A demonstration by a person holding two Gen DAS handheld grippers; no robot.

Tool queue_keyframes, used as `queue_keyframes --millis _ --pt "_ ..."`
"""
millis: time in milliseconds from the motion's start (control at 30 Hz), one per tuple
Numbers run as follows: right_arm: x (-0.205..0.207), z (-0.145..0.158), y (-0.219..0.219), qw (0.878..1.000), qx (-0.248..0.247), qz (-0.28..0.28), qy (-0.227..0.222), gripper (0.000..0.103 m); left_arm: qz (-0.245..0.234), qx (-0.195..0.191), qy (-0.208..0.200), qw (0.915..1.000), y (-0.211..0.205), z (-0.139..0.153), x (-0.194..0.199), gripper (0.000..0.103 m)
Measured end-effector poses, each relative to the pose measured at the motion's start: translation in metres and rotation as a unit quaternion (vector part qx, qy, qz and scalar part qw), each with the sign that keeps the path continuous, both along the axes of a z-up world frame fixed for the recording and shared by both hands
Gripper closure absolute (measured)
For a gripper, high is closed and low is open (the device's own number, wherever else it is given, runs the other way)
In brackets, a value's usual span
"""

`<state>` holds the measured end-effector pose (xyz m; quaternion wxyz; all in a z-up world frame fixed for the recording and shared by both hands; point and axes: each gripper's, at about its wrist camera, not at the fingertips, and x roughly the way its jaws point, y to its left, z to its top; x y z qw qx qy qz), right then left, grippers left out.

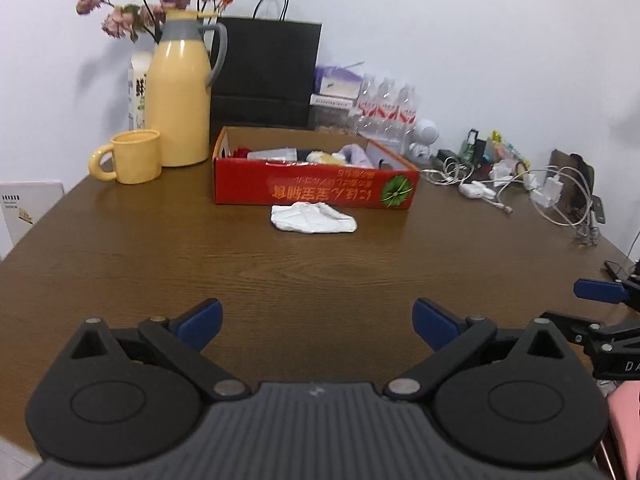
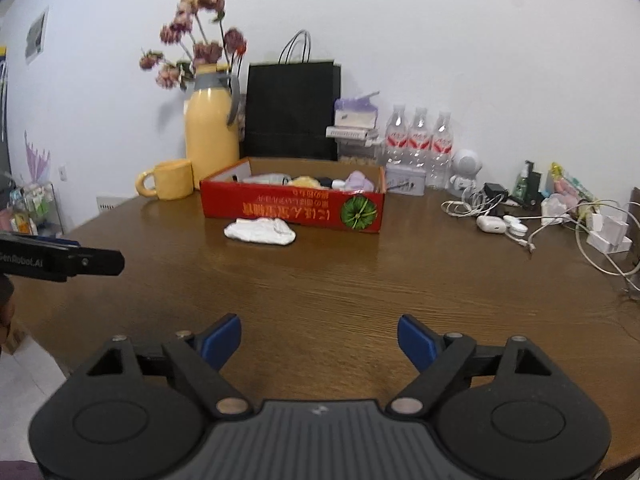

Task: Organize objects
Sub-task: 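Carry both items over the box and open both tools to drop them, then close the left tool on the white cloth while the right tool also grips it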

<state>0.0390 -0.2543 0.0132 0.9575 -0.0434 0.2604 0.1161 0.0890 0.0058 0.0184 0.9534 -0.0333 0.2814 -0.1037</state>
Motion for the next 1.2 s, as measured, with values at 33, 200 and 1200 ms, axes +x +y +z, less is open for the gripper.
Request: queue_keyframes --millis 33,200,1200 --pt "0.011 -0.003 0.004 1.0 -0.003 0.006 0.003 0.019 -0.002 0.005 0.002 1.0 0.0 -0.003 0.012 0.0" --pt "0.088 -0.014 0.032 0.999 -0.016 0.039 -0.003 0.033 -0.03 0.041 -0.004 0.9987 -0.005 -0.014 0.092 0.009" --pt "0.307 -0.07 0.094 0.992 -0.013 0.113 0.064 0.1 -0.047 0.065 0.045 0.9958 -0.006 -0.056 0.235 0.095"
